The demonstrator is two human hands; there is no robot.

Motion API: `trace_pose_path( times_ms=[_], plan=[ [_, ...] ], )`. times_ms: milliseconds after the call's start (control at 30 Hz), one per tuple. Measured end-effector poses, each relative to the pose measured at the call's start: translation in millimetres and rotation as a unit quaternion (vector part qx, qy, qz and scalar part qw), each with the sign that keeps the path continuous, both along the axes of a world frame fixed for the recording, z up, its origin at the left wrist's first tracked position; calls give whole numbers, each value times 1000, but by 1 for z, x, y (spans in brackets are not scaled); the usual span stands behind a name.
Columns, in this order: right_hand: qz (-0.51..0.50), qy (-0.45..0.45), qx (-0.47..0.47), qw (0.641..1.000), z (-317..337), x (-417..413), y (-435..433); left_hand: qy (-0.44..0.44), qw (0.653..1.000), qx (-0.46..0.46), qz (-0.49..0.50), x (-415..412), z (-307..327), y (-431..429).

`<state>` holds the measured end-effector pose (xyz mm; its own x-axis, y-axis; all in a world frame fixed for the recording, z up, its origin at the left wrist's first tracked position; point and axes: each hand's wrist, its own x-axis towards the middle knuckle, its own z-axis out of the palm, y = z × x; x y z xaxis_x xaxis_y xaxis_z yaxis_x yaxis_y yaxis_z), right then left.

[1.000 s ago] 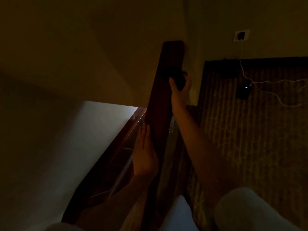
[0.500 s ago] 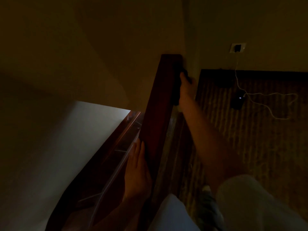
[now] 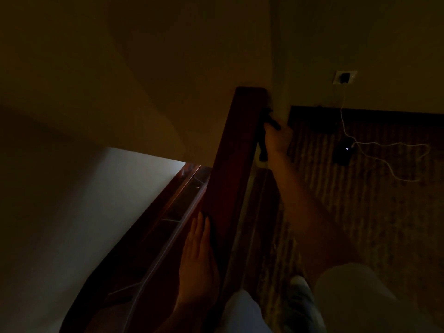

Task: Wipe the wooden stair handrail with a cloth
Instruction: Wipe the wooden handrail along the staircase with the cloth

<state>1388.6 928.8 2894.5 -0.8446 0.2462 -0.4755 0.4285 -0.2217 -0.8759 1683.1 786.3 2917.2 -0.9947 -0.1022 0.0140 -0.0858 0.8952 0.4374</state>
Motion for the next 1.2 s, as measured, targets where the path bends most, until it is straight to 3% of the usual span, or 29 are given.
trace_pose_path(
  times_ms=[167,367,467,667,800,900,1000,1200],
  plan=[
    [19,11,-70,997,-11,38,-3,8,1000,-19,4,-1,1,1],
    [-2,-13,-23,1000,1,-28,2,8,999,-33,-5,-5,-5,-3],
    [-34,-1,-48,998,5,-49,3,14,1000,-26,-2,-3,-6,-2],
    [-59,7,-20,998,-1,-28,-11,9,1000,-15,-10,2,-5,-3],
    [-50,16,3,999,-18,41,-24,2,1000,-16,1,3,-5,-2],
    [-28,-16,50,998,-29,160,-44,-4,1000,-15,5,2,-5,-2],
    [-12,-34,36,999,-27,256,-59,-8,1000,0,2,3,-4,-1],
    [-56,2,57,997,-14,151,-47,-3,1000,25,15,3,0,2]
  ],
)
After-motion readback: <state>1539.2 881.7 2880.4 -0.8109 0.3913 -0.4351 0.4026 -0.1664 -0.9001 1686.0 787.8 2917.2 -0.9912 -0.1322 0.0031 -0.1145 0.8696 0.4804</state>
